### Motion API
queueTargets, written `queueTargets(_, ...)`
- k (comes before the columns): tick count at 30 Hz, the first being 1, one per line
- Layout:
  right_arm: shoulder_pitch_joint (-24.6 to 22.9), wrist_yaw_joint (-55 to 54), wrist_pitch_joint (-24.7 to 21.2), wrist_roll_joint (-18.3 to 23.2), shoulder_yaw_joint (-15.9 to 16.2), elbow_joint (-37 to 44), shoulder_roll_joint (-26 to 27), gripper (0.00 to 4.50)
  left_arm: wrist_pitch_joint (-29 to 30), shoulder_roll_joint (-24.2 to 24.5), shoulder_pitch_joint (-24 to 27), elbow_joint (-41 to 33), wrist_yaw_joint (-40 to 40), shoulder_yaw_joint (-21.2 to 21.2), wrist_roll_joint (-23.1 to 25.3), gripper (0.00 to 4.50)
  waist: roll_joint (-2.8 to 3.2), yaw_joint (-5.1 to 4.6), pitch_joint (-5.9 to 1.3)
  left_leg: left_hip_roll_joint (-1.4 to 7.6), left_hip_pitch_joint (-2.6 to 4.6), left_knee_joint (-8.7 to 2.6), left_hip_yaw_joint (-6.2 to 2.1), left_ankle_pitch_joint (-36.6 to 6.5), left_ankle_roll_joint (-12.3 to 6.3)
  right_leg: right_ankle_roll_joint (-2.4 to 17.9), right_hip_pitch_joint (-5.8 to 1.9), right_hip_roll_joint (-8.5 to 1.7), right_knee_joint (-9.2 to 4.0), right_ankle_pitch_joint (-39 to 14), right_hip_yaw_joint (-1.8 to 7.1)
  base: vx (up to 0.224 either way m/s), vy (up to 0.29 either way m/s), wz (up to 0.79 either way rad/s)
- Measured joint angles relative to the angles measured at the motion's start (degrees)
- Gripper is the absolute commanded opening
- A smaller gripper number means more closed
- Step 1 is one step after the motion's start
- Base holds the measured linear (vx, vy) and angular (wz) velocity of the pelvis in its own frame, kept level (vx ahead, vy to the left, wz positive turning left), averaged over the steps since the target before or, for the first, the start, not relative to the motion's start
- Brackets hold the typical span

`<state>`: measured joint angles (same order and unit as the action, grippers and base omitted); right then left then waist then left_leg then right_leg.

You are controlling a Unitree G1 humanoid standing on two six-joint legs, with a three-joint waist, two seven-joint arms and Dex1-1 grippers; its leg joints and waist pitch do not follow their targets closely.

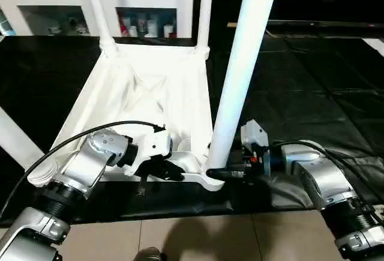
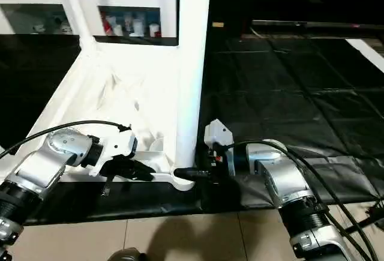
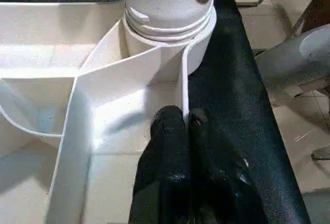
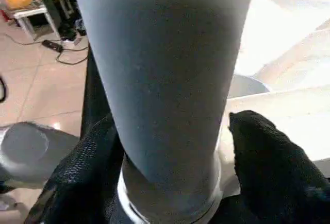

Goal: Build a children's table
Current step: Rotate leg to tighten

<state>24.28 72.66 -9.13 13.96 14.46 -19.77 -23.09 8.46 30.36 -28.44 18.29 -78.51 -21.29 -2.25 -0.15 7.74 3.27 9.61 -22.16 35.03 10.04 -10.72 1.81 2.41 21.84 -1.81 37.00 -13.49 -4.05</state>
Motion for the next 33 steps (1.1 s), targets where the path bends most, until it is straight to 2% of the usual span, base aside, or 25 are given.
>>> queueTargets(3,0.30,1.14,0.00,0.02,0.32,-0.69,-0.03,2.80,-0.03,-0.04,0.01,-0.01,-0.11,-0.02,-0.08,0.00,0.00,0.06,0.00,0.00,-0.03,0.00,0.00,-0.01,-0.01,0.00,0.01,0.00,-0.02,0.00,-0.01,0.000,0.000,0.00)
queueTargets(7,0.20,1.83,0.00,0.02,0.56,-0.68,-0.35,2.62,-0.08,-0.04,0.01,0.00,-0.10,-0.02,-0.08,0.00,-0.01,0.07,0.00,0.00,-0.03,0.00,0.01,0.00,-0.02,0.00,0.02,0.00,-0.01,0.00,-0.01,0.000,0.000,0.00)
queueTargets(8,0.19,1.87,0.06,0.02,0.55,-0.68,-0.37,2.40,-0.08,-0.05,0.01,0.00,-0.10,-0.04,-0.08,0.00,-0.01,0.07,0.00,0.00,-0.04,0.00,0.01,0.00,-0.02,0.00,0.02,0.00,-0.01,0.00,-0.01,0.000,0.000,0.00)
queueTargets(10,0.19,1.93,0.41,0.00,0.55,-0.65,-0.42,2.26,-0.08,-0.10,0.01,0.00,-0.09,-0.04,-0.08,0.00,-0.01,0.11,-0.01,0.00,-0.03,0.00,0.01,0.00,-0.02,0.00,0.02,0.00,-0.01,0.00,0.00,0.000,0.000,0.00)
queueTargets(18,0.27,-0.17,0.39,-0.35,-0.57,-1.49,0.36,2.09,2.22,-1.65,-0.41,0.36,2.54,0.23,0.11,0.00,-0.01,0.15,-0.01,0.00,0.06,0.02,0.01,0.06,-0.03,-0.01,-0.04,0.00,0.04,0.04,0.00,0.000,0.000,0.00)
queueTargets(21,1.89,-6.27,-0.85,-1.52,-1.75,-3.82,2.84,2.07,5.89,-2.98,-1.42,1.42,6.64,1.35,0.76,0.00,-0.02,-0.93,-0.01,0.02,0.11,0.01,0.01,0.23,0.04,0.04,-0.04,0.00,0.04,0.22,-0.01,0.000,0.000,0.00)
queueTargets(24,4.16,-14.45,-1.88,-3.32,-3.30,-6.71,5.67,2.05,9.15,-4.83,-2.54,2.65,11.51,2.79,1.68,0.00,-0.07,-2.92,0.01,0.04,0.11,0.00,0.01,0.36,0.14,0.05,0.01,0.01,0.01,0.44,0.00,0.000,0.000,0.00)
queueTargets(28,11.65,-35.72,-2.72,-5.85,-6.60,-17.15,14.67,2.02,17.76,-10.02,-5.77,4.74,24.70,6.10,3.62,0.00,-0.25,-6.07,0.13,0.33,0.06,-0.02,0.14,0.56,0.35,0.32,0.25,0.14,-0.01,0.77,-0.13,0.000,0.000,0.00)
queueTargets(33,14.69,-46.39,-2.40,-7.06,-7.59,-21.07,18.54,2.00,22.22,-13.36,-6.06,3.97,30.39,7.86,3.64,0.00,-0.25,-6.15,0.13,0.50,-0.02,-0.41,0.16,0.64,0.23,0.45,0.39,0.38,-0.29,0.69,-0.17,0.000,0.000,0.00)
